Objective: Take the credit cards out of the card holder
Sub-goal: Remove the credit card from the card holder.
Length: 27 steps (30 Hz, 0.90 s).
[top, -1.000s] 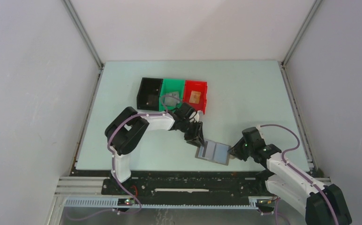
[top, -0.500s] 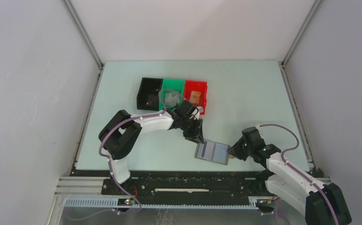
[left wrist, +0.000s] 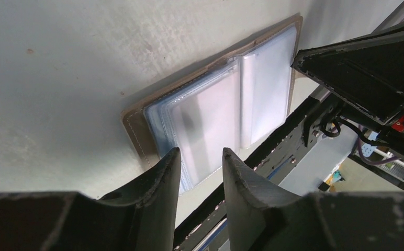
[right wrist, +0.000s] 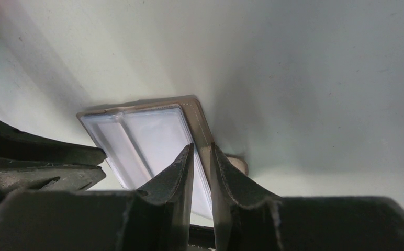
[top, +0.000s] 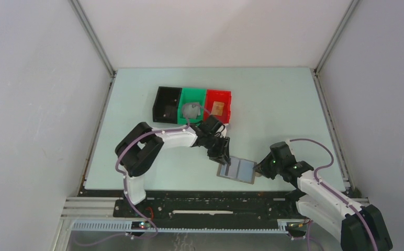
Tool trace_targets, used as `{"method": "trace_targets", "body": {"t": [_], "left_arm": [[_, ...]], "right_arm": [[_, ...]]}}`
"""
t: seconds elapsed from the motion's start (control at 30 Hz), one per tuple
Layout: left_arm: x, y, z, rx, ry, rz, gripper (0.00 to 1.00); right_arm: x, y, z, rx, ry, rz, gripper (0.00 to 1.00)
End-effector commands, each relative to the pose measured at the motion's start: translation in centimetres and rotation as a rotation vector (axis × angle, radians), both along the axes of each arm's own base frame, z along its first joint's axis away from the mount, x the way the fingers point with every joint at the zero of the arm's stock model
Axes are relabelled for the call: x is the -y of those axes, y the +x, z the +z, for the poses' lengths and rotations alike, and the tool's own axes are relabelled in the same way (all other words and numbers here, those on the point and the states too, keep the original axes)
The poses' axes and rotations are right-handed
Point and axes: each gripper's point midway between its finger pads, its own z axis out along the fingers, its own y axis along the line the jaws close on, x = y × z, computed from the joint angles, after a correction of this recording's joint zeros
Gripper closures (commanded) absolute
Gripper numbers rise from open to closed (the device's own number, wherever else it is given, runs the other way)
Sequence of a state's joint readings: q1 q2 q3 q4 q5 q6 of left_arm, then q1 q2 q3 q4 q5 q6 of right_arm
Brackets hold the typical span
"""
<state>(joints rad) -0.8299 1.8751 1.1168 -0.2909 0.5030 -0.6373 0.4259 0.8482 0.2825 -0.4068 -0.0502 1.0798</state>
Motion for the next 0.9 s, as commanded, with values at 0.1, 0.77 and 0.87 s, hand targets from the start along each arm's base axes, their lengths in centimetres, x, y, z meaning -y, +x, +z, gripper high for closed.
{"method": "trace_targets", "body": {"t": [0.1,0.77,0.87], "left_arm": [[2.0,0.6,1.1,0.010,-0.057,-0.034,0.59],[0.8,1.0,-0.2,0.063,0.036,-0.024,0.60],[0.4,1.3,-0.1,0.095,0.066,-0.020,0.61]], "right_arm": [[0.3,-0.6,-0.8,-0.021,-0.016,0.013,0.74],[0.1,-0.6,-0.9,-0.017,-0.011,0.015,0.74],[0.2,-0.6,-0.9,-0.018,-0.012,0.012,0.74]]}}
